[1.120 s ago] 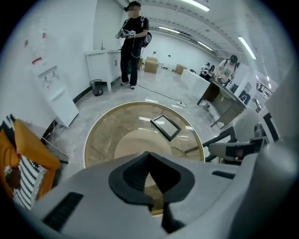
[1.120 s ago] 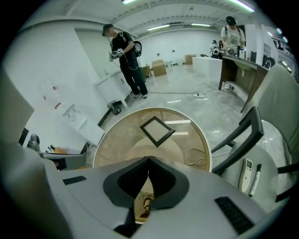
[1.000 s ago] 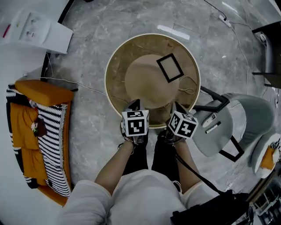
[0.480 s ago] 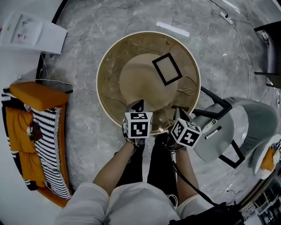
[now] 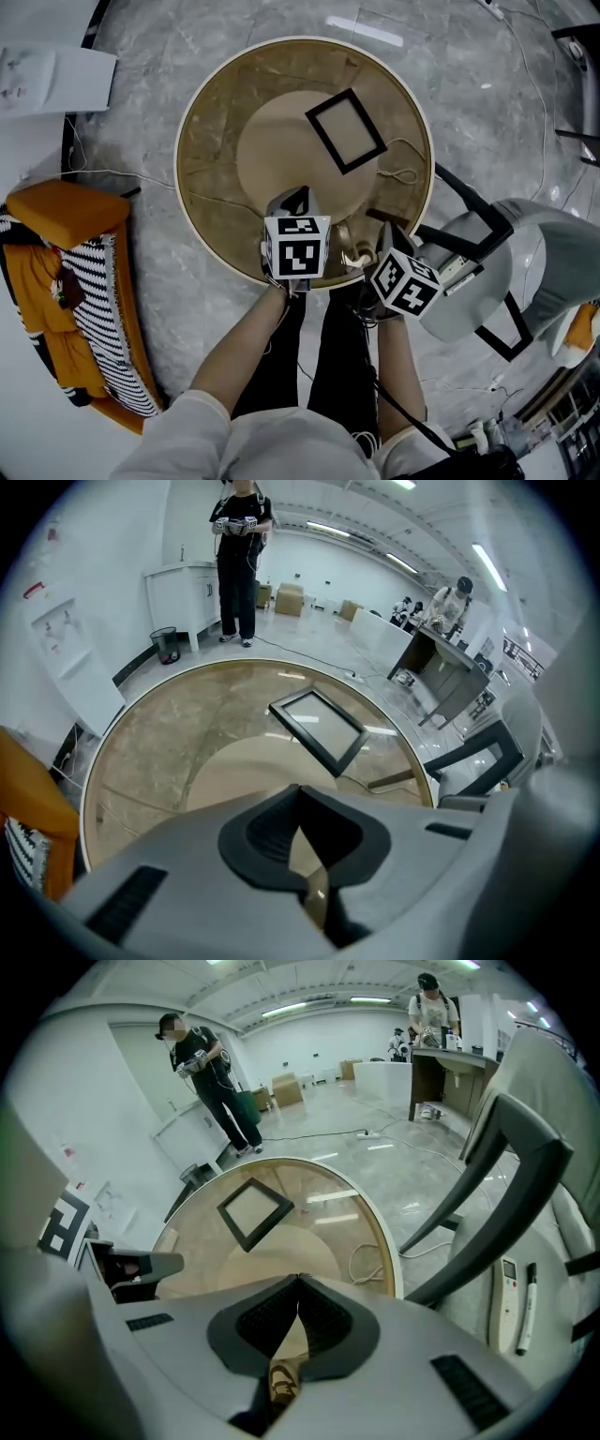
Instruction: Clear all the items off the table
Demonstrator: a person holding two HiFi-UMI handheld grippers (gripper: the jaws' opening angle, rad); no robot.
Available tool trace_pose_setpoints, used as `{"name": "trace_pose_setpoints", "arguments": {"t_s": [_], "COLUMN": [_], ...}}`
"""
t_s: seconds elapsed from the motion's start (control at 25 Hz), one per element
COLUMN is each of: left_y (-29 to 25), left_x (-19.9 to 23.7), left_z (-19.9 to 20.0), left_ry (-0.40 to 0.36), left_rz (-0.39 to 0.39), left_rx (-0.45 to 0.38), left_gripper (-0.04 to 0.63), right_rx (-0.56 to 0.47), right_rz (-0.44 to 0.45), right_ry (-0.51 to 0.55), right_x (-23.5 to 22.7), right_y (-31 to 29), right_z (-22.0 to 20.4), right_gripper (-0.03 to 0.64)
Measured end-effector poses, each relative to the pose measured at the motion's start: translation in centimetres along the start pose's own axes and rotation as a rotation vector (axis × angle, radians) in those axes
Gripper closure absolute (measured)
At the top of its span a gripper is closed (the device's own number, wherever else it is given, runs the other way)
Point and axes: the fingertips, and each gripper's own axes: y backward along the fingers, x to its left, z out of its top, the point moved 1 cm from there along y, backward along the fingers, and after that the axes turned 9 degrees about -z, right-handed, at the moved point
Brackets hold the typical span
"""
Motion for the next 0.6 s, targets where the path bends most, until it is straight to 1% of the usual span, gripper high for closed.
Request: {"name": "trace_pose_setpoints", "arguments": {"t_s": [0.28, 0.32, 0.4, 0.48, 0.6], "left_y": [-2.7, -3.1, -3.8, -4.5, -5.4], "left_x": [-0.4, -0.5, -0.6, -0.7, -0.7], "left_z": [2.1, 2.5, 3.5, 4.5, 5.6], "left_ry": [0.026, 0.035, 0.057, 0.081, 0.124], "left_rz": [-0.003, -0.009, -0.02, -0.022, -0.021], "left_rx": [-0.005, -0.011, -0.029, -0.051, -0.076], "left_gripper": [0.58, 0.562, 0.491, 0.476, 0.435], "right_rx": [0.02, 0.021, 0.023, 0.026, 0.033], "right_rz": [-0.005, -0.007, -0.012, -0.015, -0.015], "right_ry": [-0.01, -0.01, -0.004, 0.002, 0.001], "right_x": [-0.8, -0.9, -1.1, -1.3, -1.6], "right_y": [-1.0, -1.1, -1.3, -1.6, -1.9], "right_z": [0.4, 0.5, 0.7, 0.9, 1.0], "right_gripper": [0.594, 0.592, 0.592, 0.592, 0.592]}}
